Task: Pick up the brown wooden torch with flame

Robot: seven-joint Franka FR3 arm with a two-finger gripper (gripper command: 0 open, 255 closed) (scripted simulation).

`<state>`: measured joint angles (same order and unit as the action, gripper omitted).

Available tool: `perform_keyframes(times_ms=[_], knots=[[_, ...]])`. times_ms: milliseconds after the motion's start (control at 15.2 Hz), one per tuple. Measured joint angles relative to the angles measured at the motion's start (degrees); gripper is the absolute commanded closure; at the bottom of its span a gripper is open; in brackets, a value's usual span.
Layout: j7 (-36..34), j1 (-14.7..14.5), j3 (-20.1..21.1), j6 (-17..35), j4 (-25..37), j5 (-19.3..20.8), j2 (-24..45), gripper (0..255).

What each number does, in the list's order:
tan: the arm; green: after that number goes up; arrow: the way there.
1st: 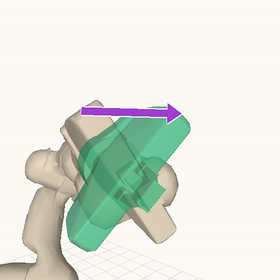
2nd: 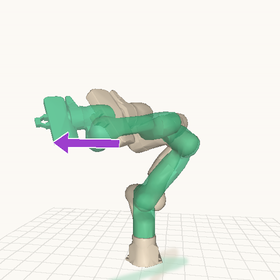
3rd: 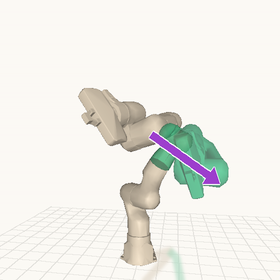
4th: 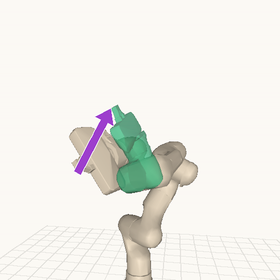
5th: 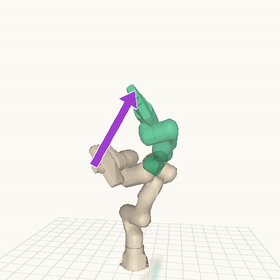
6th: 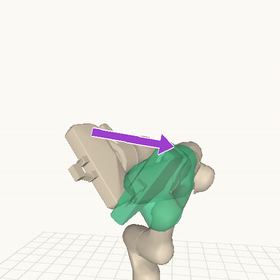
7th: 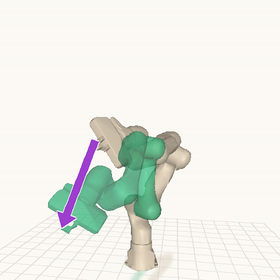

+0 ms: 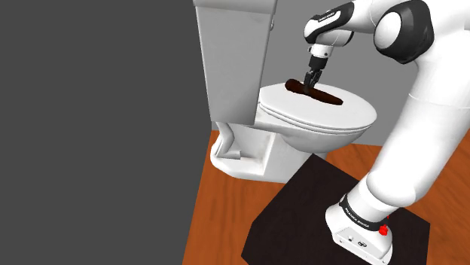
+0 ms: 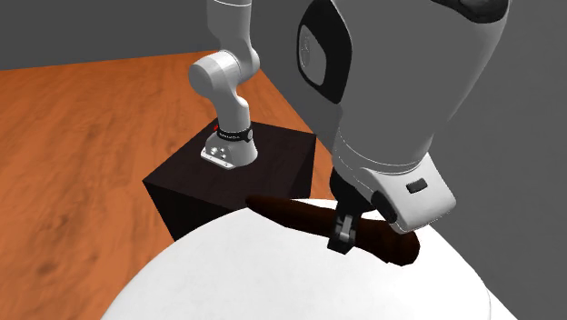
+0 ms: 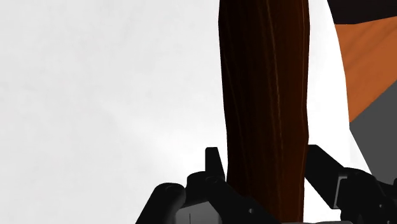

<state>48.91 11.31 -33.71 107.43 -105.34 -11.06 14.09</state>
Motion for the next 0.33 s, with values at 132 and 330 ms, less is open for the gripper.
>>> perform_keyframes(times_ms=[132, 330], knots=[[-0.3, -0.1, -0.1, -1.4, 0.9, 0.4, -0.6, 255], [-0.7, -0.2, -0.3, -3.1, 2.0, 0.9, -1.4, 255]])
